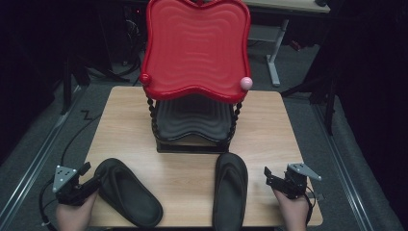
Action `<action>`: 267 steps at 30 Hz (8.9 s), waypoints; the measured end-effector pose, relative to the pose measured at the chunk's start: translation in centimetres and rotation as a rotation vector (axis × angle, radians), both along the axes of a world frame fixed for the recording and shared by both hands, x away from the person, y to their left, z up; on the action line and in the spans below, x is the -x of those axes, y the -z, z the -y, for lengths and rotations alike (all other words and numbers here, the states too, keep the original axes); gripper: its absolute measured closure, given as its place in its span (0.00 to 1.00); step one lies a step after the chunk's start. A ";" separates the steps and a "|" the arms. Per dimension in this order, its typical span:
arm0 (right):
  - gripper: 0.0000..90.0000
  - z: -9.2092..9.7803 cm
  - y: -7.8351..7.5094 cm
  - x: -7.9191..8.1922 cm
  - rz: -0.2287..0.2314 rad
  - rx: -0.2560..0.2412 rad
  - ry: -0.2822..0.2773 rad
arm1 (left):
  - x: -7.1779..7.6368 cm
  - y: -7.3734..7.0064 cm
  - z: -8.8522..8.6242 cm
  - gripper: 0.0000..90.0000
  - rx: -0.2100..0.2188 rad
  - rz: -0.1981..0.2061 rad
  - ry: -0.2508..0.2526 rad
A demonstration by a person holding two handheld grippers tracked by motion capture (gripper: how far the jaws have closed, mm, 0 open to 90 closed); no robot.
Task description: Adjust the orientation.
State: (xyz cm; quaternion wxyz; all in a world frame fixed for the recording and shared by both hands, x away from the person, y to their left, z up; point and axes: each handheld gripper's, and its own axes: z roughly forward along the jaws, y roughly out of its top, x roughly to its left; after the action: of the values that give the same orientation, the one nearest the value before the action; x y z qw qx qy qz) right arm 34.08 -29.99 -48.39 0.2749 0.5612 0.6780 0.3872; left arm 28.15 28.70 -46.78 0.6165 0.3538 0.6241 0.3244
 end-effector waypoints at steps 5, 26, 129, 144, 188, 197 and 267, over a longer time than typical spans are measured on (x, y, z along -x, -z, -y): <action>0.12 0.1 0.0 0.3 0.000 0.003 -0.004 | -0.3 0.1 0.3 0.44 -0.004 -0.004 0.007; 0.22 -0.4 -0.2 1.2 0.030 0.025 0.033 | 0.1 -0.5 1.1 0.45 -0.023 0.003 0.011; 0.28 -0.8 0.2 1.9 0.043 0.011 -0.014 | 2.4 0.9 10.5 0.81 -0.051 -0.106 0.207; 0.28 -1.3 0.1 1.2 0.044 -0.002 -0.026 | 4.1 2.3 11.0 0.58 -0.078 -0.237 0.199; 0.28 -0.9 0.2 1.2 0.039 -0.026 -0.015 | 6.3 -1.3 11.3 0.86 -0.047 -0.058 0.198; 0.29 -0.4 0.0 1.7 0.048 -0.030 -0.001 | 5.1 -3.3 13.5 0.86 -0.027 -0.002 0.250; 0.85 -11.2 -9.7 -5.2 0.334 -0.054 -0.389 | -10.3 -7.7 20.7 0.91 -0.217 0.314 0.012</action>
State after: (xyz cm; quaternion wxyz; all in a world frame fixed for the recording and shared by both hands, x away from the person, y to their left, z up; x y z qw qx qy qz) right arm 39.25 -18.83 -38.73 0.2886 0.3557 0.7076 0.5380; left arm 38.42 7.96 -39.13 0.6663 0.3673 0.4795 0.4373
